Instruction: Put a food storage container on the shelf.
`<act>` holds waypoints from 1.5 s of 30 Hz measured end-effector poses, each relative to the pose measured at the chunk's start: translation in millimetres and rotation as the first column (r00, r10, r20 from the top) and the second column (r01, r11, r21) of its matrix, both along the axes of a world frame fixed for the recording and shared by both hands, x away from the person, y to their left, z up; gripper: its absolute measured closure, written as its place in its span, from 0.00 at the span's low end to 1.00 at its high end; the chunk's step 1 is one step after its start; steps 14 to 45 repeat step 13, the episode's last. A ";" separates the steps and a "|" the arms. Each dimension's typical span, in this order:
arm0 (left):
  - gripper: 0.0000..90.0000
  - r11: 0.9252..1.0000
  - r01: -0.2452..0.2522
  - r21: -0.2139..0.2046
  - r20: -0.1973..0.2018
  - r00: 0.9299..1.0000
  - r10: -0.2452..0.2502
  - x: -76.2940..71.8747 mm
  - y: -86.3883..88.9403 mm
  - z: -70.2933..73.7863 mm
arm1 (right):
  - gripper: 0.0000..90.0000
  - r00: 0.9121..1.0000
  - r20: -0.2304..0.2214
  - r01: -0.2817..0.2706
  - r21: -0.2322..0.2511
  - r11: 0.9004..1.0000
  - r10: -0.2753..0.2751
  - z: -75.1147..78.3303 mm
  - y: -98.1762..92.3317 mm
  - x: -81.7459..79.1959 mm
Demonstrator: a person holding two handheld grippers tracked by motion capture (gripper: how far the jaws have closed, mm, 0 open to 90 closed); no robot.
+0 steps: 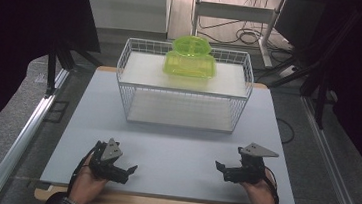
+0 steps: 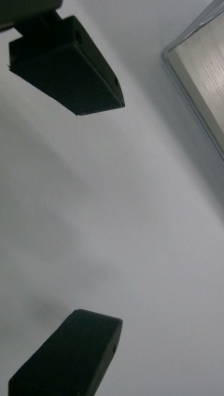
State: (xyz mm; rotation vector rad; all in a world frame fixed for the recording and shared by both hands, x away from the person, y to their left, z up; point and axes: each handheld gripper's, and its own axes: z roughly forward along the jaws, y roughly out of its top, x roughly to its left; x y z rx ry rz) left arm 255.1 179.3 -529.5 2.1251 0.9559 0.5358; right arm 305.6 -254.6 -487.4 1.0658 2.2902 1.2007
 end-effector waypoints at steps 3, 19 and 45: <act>0.00 1.000 0.002 0.002 -0.001 1.000 -0.002 0.1 -0.2 -0.3 | 0.00 1.000 -0.012 -0.003 -0.013 1.000 0.003 -7.1 -0.7 -2.0; 0.00 1.000 0.005 0.010 -0.002 1.000 -0.005 1.5 -0.2 -0.4 | 0.00 0.998 -0.054 -0.012 -0.045 0.999 0.010 -18.3 1.0 -1.5; 0.00 1.000 0.005 0.010 -0.002 1.000 -0.005 1.5 -0.2 -0.4 | 0.00 0.998 -0.054 -0.012 -0.045 0.999 0.010 -18.3 1.0 -1.5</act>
